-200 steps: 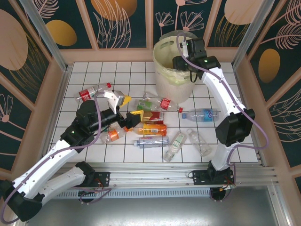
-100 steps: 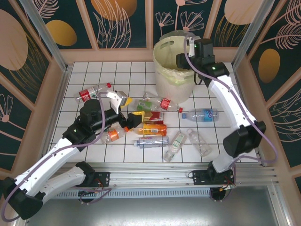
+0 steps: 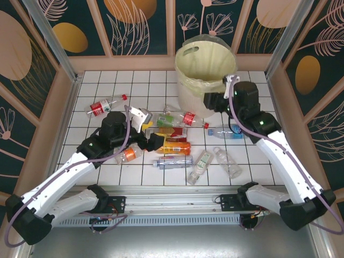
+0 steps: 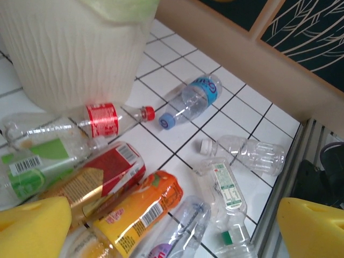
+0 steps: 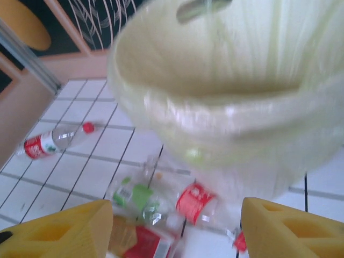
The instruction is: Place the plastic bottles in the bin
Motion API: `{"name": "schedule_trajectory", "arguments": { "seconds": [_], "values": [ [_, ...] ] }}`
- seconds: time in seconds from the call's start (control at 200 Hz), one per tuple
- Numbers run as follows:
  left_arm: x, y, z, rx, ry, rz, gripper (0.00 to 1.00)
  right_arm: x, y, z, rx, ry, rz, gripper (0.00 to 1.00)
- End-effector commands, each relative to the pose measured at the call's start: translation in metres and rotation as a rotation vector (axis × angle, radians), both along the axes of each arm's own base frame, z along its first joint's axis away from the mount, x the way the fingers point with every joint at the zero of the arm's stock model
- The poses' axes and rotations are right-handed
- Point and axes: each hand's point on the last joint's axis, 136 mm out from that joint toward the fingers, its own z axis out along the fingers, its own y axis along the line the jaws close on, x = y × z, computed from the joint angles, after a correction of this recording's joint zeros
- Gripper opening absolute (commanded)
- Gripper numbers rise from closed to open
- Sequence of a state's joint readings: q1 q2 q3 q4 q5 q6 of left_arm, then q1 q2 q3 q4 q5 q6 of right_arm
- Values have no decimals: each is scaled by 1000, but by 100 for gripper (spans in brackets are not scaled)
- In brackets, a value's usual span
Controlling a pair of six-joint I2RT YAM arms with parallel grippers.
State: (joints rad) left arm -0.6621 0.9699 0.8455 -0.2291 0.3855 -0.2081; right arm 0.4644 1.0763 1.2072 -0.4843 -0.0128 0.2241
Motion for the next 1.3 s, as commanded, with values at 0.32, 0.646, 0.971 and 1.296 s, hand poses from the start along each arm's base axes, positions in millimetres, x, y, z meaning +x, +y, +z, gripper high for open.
{"name": "schedule_trajectory", "arguments": {
  "seconds": [0.32, 0.646, 0.971, 1.296],
  "values": [
    [-30, -16, 11, -82, 44, -179, 99, -60, -40, -144, -49, 441, -222, 72],
    [-39, -6, 36, -162, -19, -155, 98, -83, -70, -199, -187, 681, -347, 76],
    [-41, 3, 43, -171, -31, -110, 99, -108, -82, -217, -280, 854, -384, 75],
    [-48, 6, 50, -196, -45, -119, 98, -128, -81, -241, -325, 966, -345, 75]
  ]
}}
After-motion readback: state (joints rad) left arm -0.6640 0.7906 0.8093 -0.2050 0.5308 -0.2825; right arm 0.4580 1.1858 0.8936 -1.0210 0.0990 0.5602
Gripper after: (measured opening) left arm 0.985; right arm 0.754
